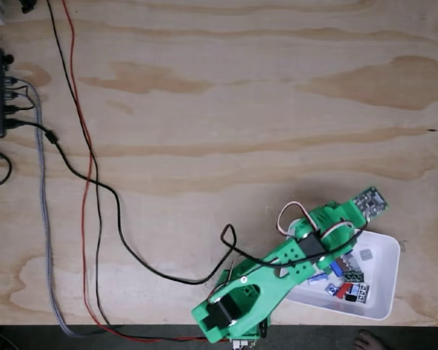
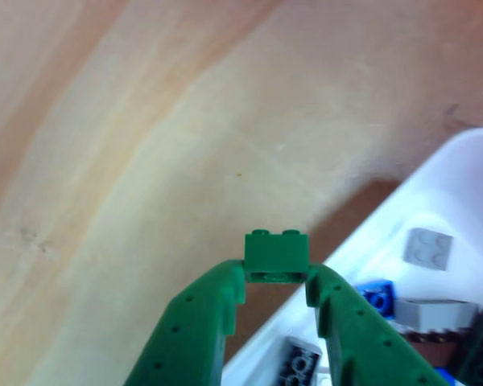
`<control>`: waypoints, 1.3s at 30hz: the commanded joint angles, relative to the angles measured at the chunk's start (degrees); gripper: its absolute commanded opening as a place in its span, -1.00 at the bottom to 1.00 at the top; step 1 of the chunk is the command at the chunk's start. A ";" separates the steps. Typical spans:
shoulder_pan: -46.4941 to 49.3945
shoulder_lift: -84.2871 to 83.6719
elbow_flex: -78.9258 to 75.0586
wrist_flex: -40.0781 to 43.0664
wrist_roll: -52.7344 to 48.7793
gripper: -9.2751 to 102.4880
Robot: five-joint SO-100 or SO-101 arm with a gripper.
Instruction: Put all lego bricks in the bin.
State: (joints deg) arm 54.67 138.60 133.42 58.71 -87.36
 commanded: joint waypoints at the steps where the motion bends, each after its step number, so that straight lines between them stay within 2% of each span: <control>1: 11.25 13.45 -0.18 4.13 -4.92 -0.83; 4: 11.07 14.33 0.79 2.99 -3.43 -0.83; 6: 11.07 16.00 0.88 5.01 -4.57 -0.83; 11: 10.72 18.46 5.45 6.59 -4.57 -0.49; 17: 3.87 14.94 8.17 2.72 2.29 -0.29; 19: -0.44 11.78 7.29 -1.49 5.45 -0.38; 22: -5.10 11.43 7.82 -5.89 -1.93 -0.62; 23: -8.35 13.62 10.37 -10.46 -4.22 -0.76; 25: -16.26 20.13 15.73 -22.15 -0.62 -0.83; 26: -21.01 23.12 16.96 -23.38 1.23 -0.83; 29: -34.45 29.88 13.27 -9.32 4.48 -0.84; 32: -40.34 39.64 11.69 0.88 5.98 -0.84; 36: -42.98 52.82 18.81 6.94 2.46 -0.84; 39: -43.77 54.58 24.87 9.93 1.05 -0.84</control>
State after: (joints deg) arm 12.39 189.32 156.27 64.25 -84.81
